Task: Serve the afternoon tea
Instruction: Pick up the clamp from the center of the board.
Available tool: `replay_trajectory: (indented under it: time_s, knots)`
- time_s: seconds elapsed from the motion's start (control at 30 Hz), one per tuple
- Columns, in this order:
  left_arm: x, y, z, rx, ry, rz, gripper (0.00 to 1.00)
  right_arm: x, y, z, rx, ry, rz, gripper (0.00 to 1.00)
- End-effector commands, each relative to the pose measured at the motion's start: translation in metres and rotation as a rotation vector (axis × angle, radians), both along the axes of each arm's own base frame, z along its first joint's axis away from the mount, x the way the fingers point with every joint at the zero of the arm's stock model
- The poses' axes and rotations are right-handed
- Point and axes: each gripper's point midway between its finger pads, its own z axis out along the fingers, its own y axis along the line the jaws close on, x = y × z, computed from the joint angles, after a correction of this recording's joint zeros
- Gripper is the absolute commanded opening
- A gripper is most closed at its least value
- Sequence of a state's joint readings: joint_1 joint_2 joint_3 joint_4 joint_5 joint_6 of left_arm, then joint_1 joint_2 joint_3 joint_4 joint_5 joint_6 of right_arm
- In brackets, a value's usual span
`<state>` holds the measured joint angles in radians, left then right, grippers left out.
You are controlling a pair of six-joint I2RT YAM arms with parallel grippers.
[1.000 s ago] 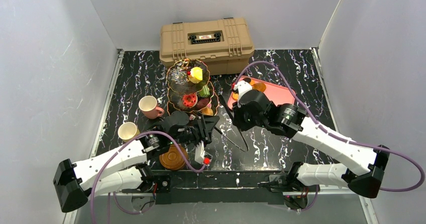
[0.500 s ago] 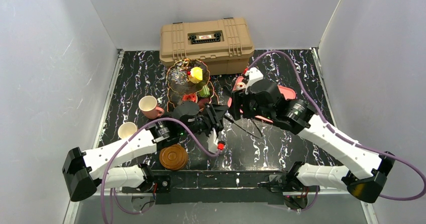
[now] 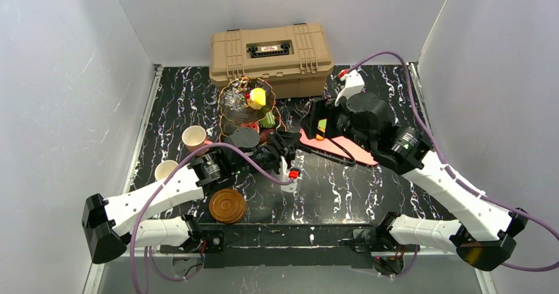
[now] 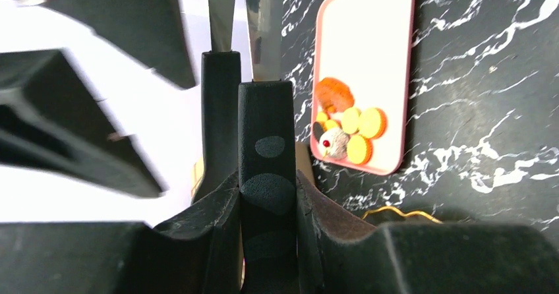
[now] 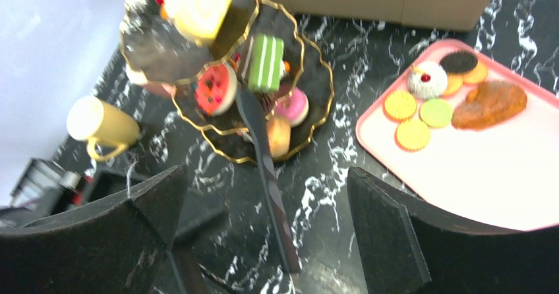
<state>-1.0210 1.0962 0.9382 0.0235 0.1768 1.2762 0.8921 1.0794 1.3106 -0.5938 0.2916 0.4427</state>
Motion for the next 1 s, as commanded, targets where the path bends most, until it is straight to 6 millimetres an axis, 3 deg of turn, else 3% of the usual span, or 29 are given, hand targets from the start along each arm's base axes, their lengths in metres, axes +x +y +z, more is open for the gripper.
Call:
replay_trajectory:
  time_s: [0.0,0.23,0.43,0.6,0.83,0.97]
  knots:
    - [-0.016,-0.01,0.026,-0.108,0.064,-0.053,0.0,0.013,-0.007,0.074,0.187,-0.161,-0.077,0.98]
    - [-0.004,-0.016,0.048,-0.205,0.199,0.04,0.0,0.002,-0.036,0.111,0.258,-0.247,-0.129,0.98]
    - [0.007,-0.017,0.068,-0.286,0.272,0.123,0.0,-0.009,-0.049,0.116,0.296,-0.256,-0.136,0.98]
    - [0.008,-0.013,0.066,-0.302,0.317,0.153,0.0,-0.017,-0.069,0.123,0.34,-0.285,-0.181,0.98]
    - [-0.002,-0.011,0.064,-0.317,0.432,0.159,0.0,-0.037,-0.096,0.153,0.401,-0.372,-0.177,0.98]
    - [-0.004,-0.008,0.074,-0.37,0.537,0.196,0.0,-0.047,-0.101,0.158,0.429,-0.383,-0.151,0.98]
